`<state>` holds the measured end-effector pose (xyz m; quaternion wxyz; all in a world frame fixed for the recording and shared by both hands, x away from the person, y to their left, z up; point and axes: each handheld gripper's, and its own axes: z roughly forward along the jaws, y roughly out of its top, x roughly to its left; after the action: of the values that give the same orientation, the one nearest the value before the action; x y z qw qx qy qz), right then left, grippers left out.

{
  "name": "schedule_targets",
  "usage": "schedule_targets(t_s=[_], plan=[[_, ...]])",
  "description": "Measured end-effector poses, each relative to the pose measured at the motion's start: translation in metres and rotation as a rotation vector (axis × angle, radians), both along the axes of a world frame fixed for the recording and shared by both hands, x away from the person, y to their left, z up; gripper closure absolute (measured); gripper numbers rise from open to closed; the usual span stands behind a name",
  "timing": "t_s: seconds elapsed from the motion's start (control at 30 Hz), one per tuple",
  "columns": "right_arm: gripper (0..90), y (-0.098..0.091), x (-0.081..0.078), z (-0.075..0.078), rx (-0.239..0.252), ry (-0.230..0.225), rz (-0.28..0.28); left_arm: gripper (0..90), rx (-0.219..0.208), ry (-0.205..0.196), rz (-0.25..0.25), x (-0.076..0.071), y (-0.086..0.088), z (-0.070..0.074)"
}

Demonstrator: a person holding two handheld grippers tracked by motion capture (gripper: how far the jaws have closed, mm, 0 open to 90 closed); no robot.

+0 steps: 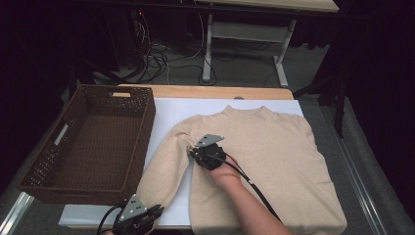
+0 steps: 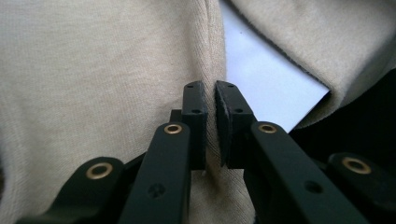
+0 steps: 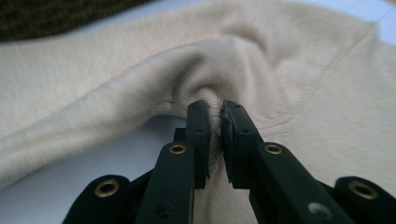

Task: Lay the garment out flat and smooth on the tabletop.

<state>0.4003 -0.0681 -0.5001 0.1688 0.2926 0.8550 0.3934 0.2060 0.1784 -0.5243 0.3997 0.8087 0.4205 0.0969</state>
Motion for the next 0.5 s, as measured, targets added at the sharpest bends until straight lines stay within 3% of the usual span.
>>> schedule_targets(t_s=[0.27, 0.5], plan=[[81.8, -0.035, -0.008, 0.022, 0.068, -0.032, -0.024, 79.2, -0.005, -0.001, 0.033, -0.011, 0.007, 0.0], [80.9, -0.043, -0.011, 0.028, 0.121, -0.038, -0.016, 80.1, 0.002, -0.009, -0.034, -0.03, 0.002, 0.003]])
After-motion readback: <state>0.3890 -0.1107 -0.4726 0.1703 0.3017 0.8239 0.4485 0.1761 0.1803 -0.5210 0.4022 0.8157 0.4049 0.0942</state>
